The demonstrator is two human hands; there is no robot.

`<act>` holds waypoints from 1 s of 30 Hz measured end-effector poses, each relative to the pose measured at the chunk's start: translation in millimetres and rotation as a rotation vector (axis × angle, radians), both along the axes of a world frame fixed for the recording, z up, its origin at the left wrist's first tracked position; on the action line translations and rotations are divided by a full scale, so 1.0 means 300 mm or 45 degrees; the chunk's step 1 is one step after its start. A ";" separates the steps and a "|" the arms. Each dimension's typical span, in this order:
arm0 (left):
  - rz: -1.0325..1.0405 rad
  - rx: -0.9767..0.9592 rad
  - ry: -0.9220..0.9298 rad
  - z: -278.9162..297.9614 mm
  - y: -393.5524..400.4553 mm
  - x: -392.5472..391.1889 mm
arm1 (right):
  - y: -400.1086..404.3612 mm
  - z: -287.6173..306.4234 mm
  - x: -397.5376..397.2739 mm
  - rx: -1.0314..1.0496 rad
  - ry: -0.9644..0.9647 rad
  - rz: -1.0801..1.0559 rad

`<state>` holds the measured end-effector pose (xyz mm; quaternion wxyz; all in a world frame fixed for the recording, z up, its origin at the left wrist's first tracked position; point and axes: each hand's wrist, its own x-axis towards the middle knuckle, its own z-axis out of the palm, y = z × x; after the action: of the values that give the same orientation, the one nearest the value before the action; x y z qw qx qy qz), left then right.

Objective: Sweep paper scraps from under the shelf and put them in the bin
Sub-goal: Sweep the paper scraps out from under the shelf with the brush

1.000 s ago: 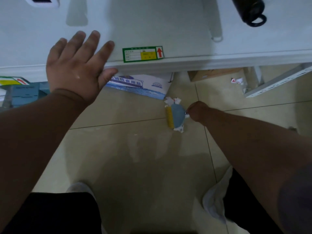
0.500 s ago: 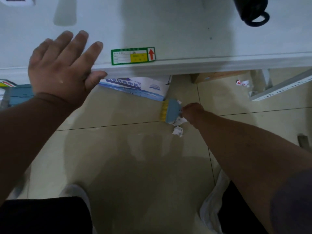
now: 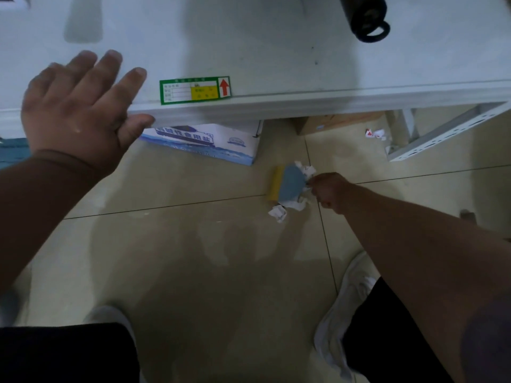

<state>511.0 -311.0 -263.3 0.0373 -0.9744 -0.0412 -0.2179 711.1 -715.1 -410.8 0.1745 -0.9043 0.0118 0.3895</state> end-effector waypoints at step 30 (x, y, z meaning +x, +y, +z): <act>-0.069 -0.003 -0.045 -0.020 0.017 0.006 | -0.084 0.025 0.251 -0.166 -0.185 0.201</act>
<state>512.7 -305.8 -269.4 0.0296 -0.9712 -0.0158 -0.2360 786.6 -740.3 -403.3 0.0845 -0.9376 -0.0470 0.3339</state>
